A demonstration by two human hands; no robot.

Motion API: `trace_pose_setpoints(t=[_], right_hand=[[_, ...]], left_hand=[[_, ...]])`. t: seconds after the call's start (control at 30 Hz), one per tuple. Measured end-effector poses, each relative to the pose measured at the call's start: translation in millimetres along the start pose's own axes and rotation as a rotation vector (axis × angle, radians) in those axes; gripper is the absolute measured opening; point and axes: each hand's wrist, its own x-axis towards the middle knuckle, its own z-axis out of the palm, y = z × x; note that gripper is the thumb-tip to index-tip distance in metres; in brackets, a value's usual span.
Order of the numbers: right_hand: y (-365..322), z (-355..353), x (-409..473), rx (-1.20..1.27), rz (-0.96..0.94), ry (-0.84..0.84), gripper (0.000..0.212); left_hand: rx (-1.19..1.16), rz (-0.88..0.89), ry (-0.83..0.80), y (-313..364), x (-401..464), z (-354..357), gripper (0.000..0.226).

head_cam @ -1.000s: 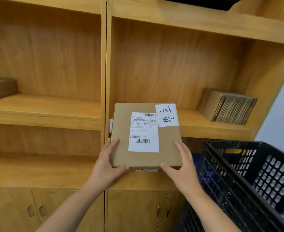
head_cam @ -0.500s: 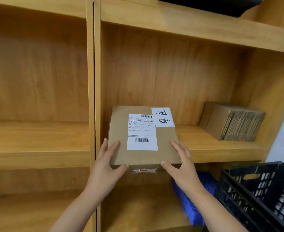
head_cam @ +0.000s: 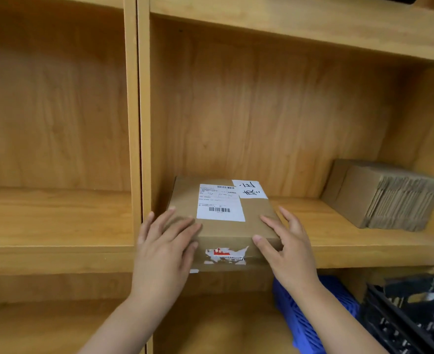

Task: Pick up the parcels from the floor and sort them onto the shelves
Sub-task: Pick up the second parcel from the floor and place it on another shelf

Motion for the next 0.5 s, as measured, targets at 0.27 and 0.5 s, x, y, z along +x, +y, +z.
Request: trace_pose_setpoints(t=[0.27,0.5], right_hand=[[10,8,35,-0.211,-0.189,0.095,0.050],[19,25,56,-0.295,-0.231,0.113,0.045]], left_hand=[[0.252,0.112,-0.007,9,19,15,0.039],[0.297,0.037,-0.062,9,42,27,0.046]])
